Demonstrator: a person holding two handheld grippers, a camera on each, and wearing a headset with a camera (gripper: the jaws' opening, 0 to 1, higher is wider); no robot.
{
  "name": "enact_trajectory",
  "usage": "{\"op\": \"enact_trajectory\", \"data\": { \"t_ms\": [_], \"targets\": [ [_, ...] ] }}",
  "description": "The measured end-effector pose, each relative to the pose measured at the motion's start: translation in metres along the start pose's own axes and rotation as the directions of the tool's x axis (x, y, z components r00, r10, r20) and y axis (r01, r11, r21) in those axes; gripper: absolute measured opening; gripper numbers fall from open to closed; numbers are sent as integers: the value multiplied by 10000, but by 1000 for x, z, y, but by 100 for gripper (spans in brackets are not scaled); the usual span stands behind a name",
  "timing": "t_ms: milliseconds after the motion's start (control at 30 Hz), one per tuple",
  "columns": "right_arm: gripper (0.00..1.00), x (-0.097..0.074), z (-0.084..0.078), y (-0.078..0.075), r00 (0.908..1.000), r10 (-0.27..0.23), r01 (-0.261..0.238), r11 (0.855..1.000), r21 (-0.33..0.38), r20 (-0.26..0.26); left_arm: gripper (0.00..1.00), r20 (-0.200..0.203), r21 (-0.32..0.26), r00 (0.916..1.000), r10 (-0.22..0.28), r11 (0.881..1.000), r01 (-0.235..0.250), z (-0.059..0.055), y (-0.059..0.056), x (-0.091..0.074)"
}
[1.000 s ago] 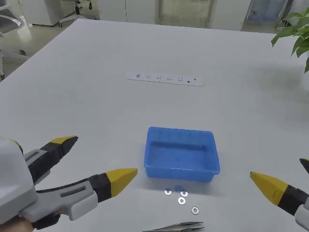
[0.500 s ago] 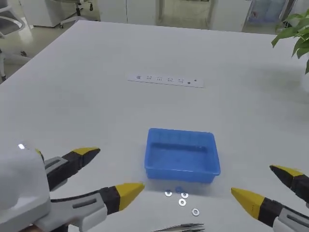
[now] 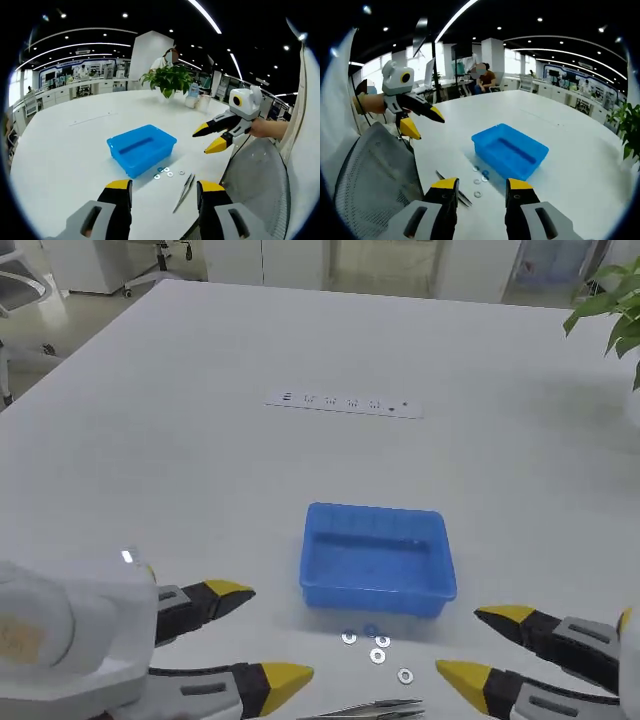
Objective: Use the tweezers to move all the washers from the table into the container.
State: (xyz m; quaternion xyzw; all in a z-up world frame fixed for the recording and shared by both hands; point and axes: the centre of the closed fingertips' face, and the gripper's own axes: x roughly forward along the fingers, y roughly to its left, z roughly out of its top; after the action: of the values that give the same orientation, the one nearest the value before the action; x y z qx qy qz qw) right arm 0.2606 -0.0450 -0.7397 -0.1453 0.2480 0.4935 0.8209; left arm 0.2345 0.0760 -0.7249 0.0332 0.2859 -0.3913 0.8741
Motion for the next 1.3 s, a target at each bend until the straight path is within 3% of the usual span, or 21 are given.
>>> {"op": "enact_trajectory", "data": {
  "t_ms": [67, 233, 433, 567, 633, 700, 967, 1033, 1167, 1200, 1300],
  "targets": [
    [33, 7, -1, 5, 9997, 220, -222, 9996, -165, -112, 48, -395, 200, 9989, -270, 9994, 278, -8, -4, 6],
    [33, 22, -6, 17, 9949, 879, -907, 9942, -570, -503, 46, -912, 468, 9931, -740, 9958, 785, -18, -11, 19],
    [35, 41, -17, 32, 9812, 1526, -1657, 9800, -1102, -1182, 45, -1931, 1195, 9743, -1159, 9828, 1406, -34, -17, 34],
    [35, 51, -19, 38, 9737, 1852, -2011, 9724, -1186, -1330, 47, -2767, 1705, 9523, -1285, 9687, 1802, -48, -20, 42],
    [36, 55, -21, 41, 9696, 1954, -2156, 9669, -1363, -1471, 48, -3247, 1965, 9355, -1395, 9575, 2110, -56, -22, 46],
    [36, 59, -23, 44, 9643, 2104, -2341, 9612, -1458, -1607, 47, -3536, 2253, 9245, -1421, 9464, 2316, -62, -23, 50],
    [34, 74, -32, 52, 9473, 2412, -2820, 9400, -1917, -2110, 45, -4261, 2861, 8955, -1286, 9199, 2683, -76, -23, 64],
    [32, 76, -34, 52, 9442, 2448, -2898, 9353, -2028, -2202, 43, -4516, 3082, 8844, -1179, 9096, 2787, -80, -22, 66],
    [32, 80, -38, 52, 9390, 2483, -2994, 9306, -2107, -2379, 38, -4668, 3205, 8753, -1263, 8983, 3006, -83, -25, 71],
    [32, 81, -39, 52, 9377, 2501, -3021, 9298, -2104, -2413, 37, -4590, 3332, 8799, -1225, 8944, 2983, -81, -24, 71],
    [30, 83, -43, 53, 9333, 2534, -3100, 9261, -2150, -2543, 35, -4585, 3241, 8793, -1287, 8971, 3003, -80, -24, 73]
  ]
}}
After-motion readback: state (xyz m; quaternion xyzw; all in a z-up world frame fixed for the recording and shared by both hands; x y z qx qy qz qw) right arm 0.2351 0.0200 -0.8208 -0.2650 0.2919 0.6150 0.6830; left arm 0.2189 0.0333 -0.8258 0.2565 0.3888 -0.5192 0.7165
